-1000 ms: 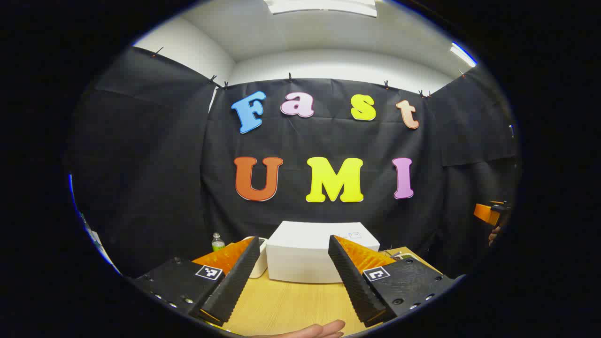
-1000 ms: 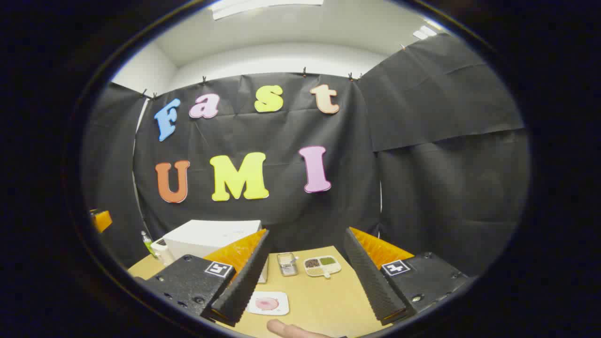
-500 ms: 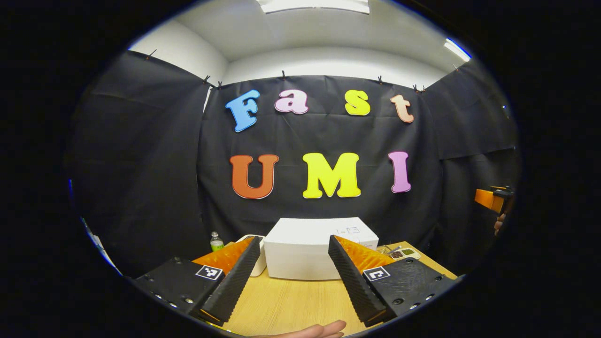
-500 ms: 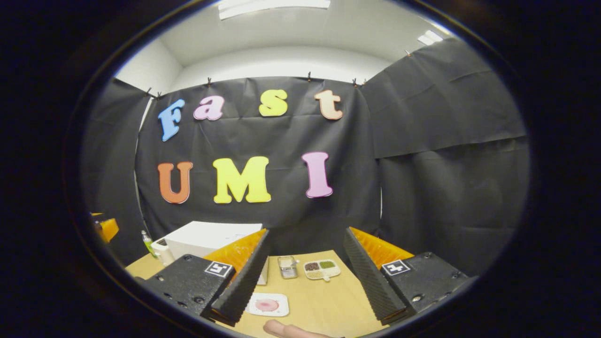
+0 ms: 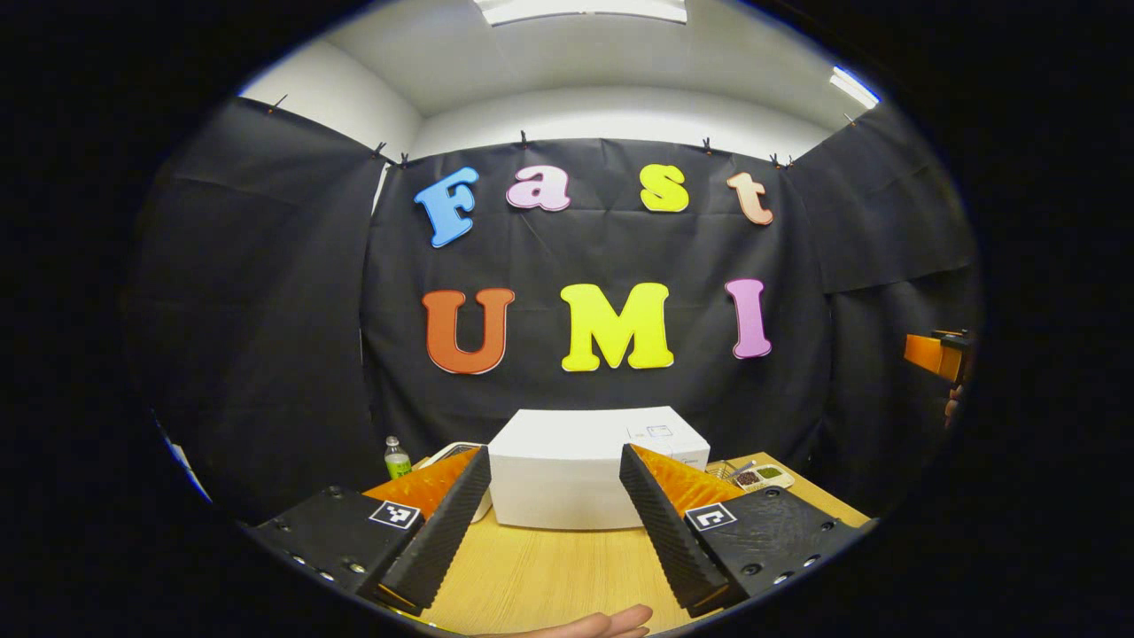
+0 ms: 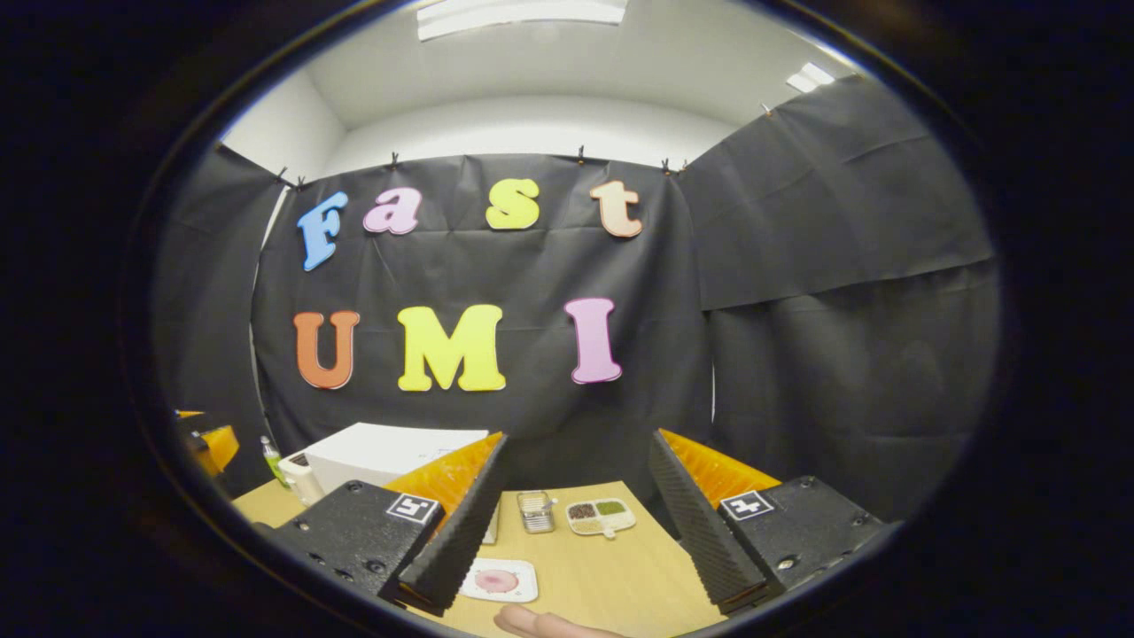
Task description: Open the microwave oven with the left hand, put the food in, and close the microwave oven.
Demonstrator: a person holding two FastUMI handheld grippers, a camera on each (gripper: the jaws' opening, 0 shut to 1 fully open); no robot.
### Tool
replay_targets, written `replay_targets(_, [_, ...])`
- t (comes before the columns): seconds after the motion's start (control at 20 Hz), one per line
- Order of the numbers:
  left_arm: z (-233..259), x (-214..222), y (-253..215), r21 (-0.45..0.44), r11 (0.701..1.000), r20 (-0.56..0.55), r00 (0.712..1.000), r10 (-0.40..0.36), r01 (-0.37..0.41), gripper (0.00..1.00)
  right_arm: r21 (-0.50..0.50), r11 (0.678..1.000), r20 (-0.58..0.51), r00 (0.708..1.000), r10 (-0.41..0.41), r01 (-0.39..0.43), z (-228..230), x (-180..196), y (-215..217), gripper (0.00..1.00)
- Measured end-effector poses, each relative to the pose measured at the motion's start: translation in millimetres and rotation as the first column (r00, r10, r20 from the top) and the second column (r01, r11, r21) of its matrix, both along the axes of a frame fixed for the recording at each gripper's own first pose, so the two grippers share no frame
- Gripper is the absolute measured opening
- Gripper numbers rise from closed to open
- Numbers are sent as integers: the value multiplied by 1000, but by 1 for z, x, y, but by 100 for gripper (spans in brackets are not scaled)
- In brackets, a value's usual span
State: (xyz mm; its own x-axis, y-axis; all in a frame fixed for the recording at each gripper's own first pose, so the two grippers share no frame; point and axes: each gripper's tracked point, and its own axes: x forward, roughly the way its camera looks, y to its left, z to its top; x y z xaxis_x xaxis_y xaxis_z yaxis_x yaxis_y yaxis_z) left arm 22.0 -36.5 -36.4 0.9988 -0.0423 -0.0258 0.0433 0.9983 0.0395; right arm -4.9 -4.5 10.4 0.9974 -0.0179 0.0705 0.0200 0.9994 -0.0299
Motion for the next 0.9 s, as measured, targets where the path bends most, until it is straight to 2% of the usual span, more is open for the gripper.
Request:
replay_targets(0.05, [0,5,-3,-1,1000,5,1000,-6,6,93,0,1000,0,1000,2,-2,-1,2,-1,91])
replay_targets(0.1, [4,11,-7,-1,1000,19,1000,-8,8,93,2,1000,-4,1000,5,-5,-3,4,-2,100])
replay_targets(0.15, [7,18,-10,-6,1000,40,999,-11,11,93,5,1000,-6,1000,7,-7,-3,6,-4,91])
replay_targets(0.55, [-39,103,-59,-29,998,-23,998,-56,55,93,-1,1000,10,1000,2,-2,-4,14,-35,91])
replay_targets(0.8, [-106,155,-101,-68,994,-115,989,-91,83,93,-1,1000,7,1000,6,-6,-7,14,-54,91])
replay_targets(0.9, [-129,173,-117,-52,994,-131,986,-103,97,93,1,1000,13,1000,1,-1,-9,13,-63,91])
